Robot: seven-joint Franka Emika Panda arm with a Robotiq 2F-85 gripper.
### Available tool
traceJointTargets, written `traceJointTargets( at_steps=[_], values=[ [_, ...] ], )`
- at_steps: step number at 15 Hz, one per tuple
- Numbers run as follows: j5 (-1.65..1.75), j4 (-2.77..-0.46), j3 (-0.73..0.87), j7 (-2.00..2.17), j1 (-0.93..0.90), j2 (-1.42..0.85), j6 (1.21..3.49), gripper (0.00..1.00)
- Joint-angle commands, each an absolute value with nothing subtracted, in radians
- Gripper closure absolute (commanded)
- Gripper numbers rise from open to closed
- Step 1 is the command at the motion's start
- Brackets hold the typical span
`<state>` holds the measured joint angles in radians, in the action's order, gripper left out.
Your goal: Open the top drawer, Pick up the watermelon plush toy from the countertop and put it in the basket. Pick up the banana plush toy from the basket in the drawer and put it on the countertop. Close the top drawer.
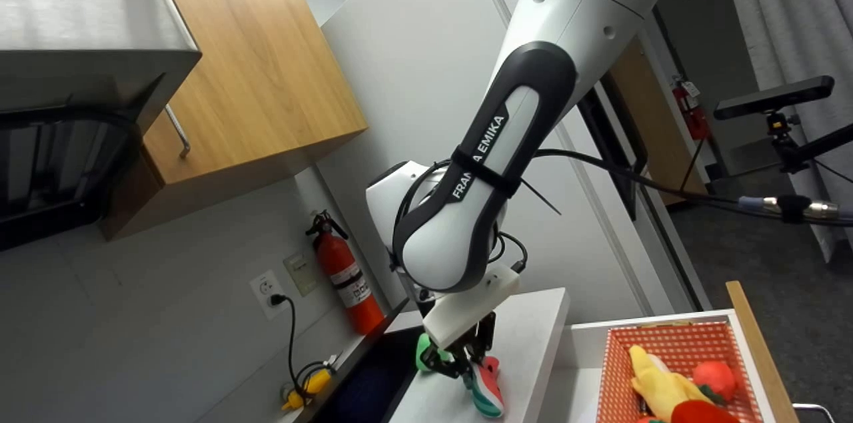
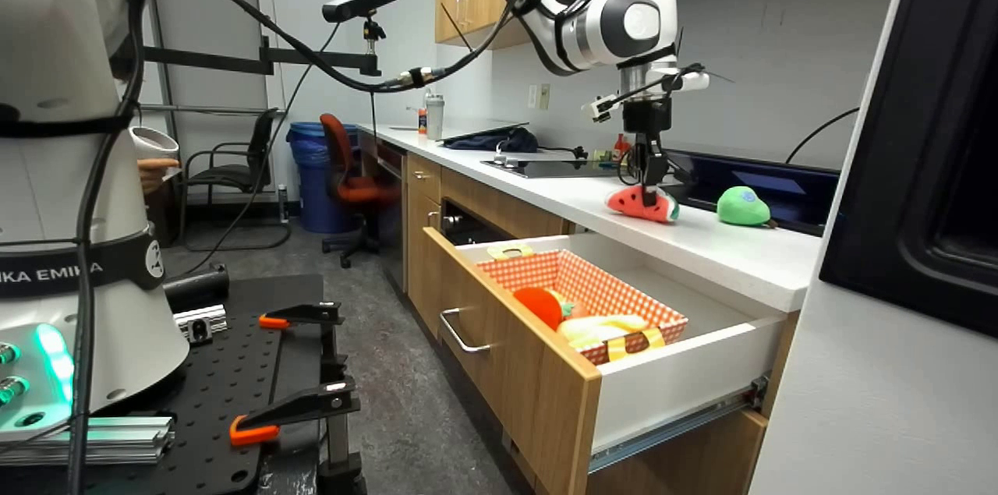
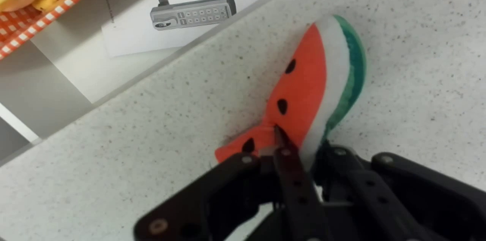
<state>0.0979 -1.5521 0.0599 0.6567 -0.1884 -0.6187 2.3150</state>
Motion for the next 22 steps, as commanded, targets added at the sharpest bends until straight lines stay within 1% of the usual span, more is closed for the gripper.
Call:
traceJointTargets(
  at_steps=[1,8,22],
  values=[
    [0.106,-1.576,0.08,0.667,-0.204,-0.589,2.292,0.97],
    [0.14,-1.719,0.088,0.649,-0.201,-0.493,2.309,0.97],
    [0.218,-2.092,0.102,0.654,-0.166,-0.278,2.316,0.97]
  ],
)
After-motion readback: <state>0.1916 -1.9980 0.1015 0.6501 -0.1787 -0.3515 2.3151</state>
